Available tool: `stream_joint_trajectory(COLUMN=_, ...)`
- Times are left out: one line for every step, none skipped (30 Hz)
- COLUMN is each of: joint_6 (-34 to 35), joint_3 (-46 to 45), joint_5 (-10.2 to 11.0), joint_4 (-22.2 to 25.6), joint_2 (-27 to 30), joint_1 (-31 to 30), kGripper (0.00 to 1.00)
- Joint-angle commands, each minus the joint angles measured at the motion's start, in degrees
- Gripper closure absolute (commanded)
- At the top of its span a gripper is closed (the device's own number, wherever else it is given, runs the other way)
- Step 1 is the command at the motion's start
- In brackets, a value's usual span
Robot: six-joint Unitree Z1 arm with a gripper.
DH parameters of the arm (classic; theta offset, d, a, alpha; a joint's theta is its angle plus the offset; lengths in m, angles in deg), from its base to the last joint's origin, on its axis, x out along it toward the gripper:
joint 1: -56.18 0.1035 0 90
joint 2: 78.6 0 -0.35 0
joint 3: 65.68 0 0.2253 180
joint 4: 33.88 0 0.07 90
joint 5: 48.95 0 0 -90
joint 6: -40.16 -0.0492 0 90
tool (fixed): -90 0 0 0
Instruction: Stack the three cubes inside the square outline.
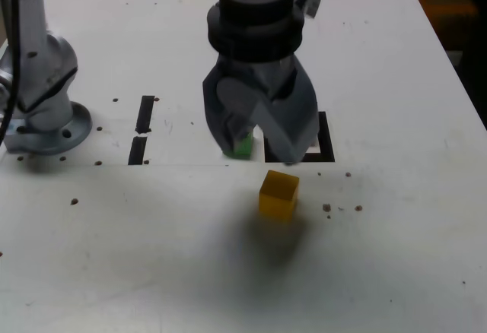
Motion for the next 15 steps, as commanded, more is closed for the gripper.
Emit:
stream_joint_trajectory(joint_6=0.1, joint_3=-0.1, joint_5=0.0, joint_4=-0.4, joint_2=-0.9, joint_1=0.1, kGripper=0.33)
stream_joint_trajectory(joint_6=0.1, joint_3=-0.2, joint_5=0.0, joint_4=-0.7, joint_2=-1.3, joint_1=0.1, kGripper=0.33)
stream_joint_trajectory(joint_6=0.1, joint_3=-0.2, joint_5=0.0, joint_4=-1.0, joint_2=-1.9, joint_1=0.1, kGripper=0.33)
stream_joint_trajectory(joint_6=0.1, joint_3=-0.1, joint_5=0.0, joint_4=-1.3, joint_2=-2.3, joint_1=0.1, kGripper=0.33)
stream_joint_trajectory(joint_6=0.0, joint_3=0.0, joint_5=0.0, joint_4=-1.5, joint_2=-2.8, joint_1=0.1, kGripper=0.33)
stream_joint_trajectory(joint_6=0.0, joint_3=0.1, joint_5=-0.1, joint_4=-1.7, joint_2=-3.3, joint_1=0.1, kGripper=0.33)
stream_joint_trajectory(joint_6=0.0, joint_3=0.1, joint_5=-0.1, joint_4=-1.9, joint_2=-3.6, joint_1=0.1, kGripper=0.33)
stream_joint_trajectory(joint_6=0.0, joint_3=0.2, joint_5=-0.1, joint_4=-2.0, joint_2=-3.9, joint_1=0.1, kGripper=0.33)
stream_joint_trajectory(joint_6=0.0, joint_3=0.4, joint_5=-0.1, joint_4=-2.2, joint_2=-4.3, joint_1=0.1, kGripper=0.33)
stream_joint_trajectory(joint_6=0.0, joint_3=0.5, joint_5=-0.2, joint_4=-2.4, joint_2=-4.7, joint_1=0.1, kGripper=0.33)
stream_joint_trajectory(joint_6=-0.1, joint_3=0.6, joint_5=-0.3, joint_4=-2.6, joint_2=-5.2, joint_1=0.1, kGripper=0.33)
stream_joint_trajectory(joint_6=-0.1, joint_3=0.6, joint_5=-0.3, joint_4=-2.7, joint_2=-5.6, joint_1=0.1, kGripper=0.33)
stream_joint_trajectory(joint_6=-0.1, joint_3=0.6, joint_5=-0.4, joint_4=-2.8, joint_2=-5.8, joint_1=0.1, kGripper=0.33)
stream_joint_trajectory(joint_6=-0.1, joint_3=0.6, joint_5=-0.4, joint_4=-2.8, joint_2=-6.0, joint_1=0.1, kGripper=0.33)
stream_joint_trajectory(joint_6=-0.1, joint_3=0.5, joint_5=-0.4, joint_4=-2.9, joint_2=-6.1, joint_1=0.1, kGripper=0.33)
